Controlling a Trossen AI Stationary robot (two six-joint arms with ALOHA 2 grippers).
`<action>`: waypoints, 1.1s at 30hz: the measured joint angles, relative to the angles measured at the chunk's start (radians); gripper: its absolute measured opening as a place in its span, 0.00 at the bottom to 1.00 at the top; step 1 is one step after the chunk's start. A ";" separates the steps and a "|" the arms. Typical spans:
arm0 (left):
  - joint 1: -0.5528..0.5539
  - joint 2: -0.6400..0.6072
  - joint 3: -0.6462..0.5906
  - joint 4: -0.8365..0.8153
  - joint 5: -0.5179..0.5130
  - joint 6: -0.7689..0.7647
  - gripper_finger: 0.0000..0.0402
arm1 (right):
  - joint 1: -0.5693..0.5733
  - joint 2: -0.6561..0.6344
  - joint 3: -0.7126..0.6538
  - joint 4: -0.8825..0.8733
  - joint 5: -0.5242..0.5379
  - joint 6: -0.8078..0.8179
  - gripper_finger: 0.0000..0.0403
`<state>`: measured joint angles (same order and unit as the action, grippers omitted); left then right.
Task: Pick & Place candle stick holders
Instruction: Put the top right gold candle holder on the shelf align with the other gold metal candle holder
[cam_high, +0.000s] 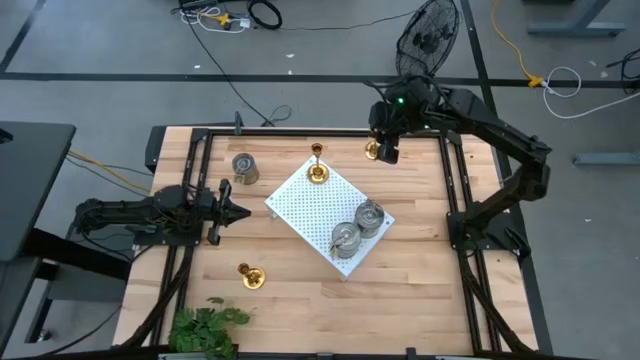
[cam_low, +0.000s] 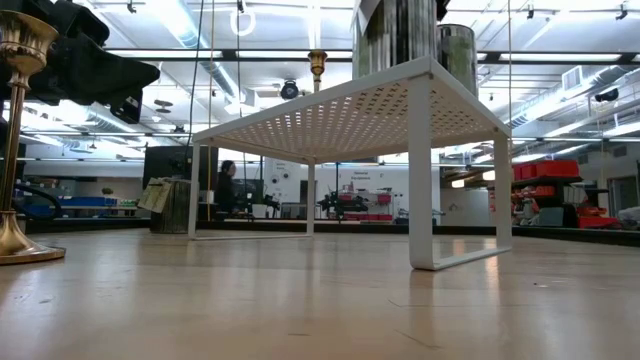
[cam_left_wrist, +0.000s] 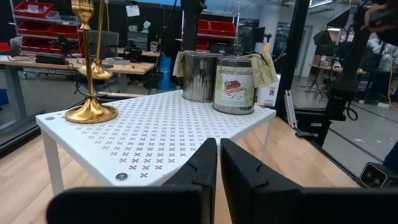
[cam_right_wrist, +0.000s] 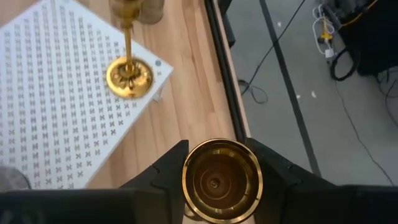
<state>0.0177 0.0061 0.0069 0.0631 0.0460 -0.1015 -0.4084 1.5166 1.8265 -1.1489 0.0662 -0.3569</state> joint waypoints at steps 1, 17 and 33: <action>0.000 0.000 0.000 0.000 0.000 0.000 0.06 | 0.002 0.004 0.015 0.000 0.000 0.000 0.34; 0.000 0.000 0.000 0.000 0.000 0.000 0.06 | 0.114 0.115 0.240 -0.084 -0.097 0.011 0.34; 0.000 0.000 0.000 0.000 0.000 0.000 0.06 | 0.207 0.121 0.234 0.046 -0.265 0.087 0.34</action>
<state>0.0176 0.0062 0.0068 0.0630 0.0460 -0.1014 -0.2011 1.6376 2.0605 -1.1033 -0.1989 -0.2700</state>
